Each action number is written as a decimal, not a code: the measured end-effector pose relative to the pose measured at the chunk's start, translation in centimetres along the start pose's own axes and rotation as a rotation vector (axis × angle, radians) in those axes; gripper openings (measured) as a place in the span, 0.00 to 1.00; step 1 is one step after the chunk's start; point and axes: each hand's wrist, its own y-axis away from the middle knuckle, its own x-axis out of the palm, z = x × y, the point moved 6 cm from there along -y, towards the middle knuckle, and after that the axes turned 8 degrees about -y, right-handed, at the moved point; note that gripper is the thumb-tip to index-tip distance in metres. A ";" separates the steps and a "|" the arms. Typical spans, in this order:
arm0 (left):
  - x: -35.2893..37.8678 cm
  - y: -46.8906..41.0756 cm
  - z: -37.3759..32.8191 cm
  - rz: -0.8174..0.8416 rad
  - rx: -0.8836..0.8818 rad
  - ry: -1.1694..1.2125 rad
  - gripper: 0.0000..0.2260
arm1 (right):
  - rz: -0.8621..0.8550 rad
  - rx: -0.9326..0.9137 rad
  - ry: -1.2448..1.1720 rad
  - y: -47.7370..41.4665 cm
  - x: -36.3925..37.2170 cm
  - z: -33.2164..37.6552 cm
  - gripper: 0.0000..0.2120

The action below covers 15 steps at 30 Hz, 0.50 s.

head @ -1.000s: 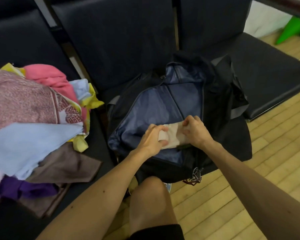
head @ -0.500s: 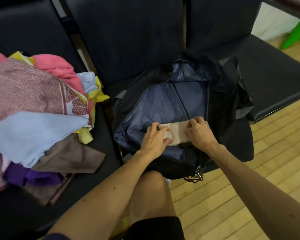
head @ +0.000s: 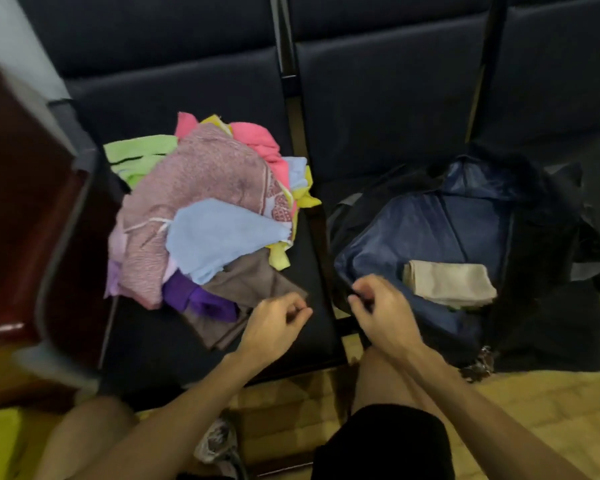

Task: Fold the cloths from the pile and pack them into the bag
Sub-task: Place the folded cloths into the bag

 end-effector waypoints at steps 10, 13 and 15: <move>-3.9 3.1 13.8 -0.100 -0.371 -0.147 0.03 | 0.482 0.181 -0.172 -0.2 18.7 6.5 0.12; -3.6 3.0 15.6 -0.085 -0.381 -0.177 0.03 | 0.613 0.280 -0.202 -0.8 21.6 6.9 0.18; -3.1 2.5 16.4 -0.060 -0.365 -0.191 0.06 | 0.648 0.325 -0.184 -1.2 23.0 6.8 0.21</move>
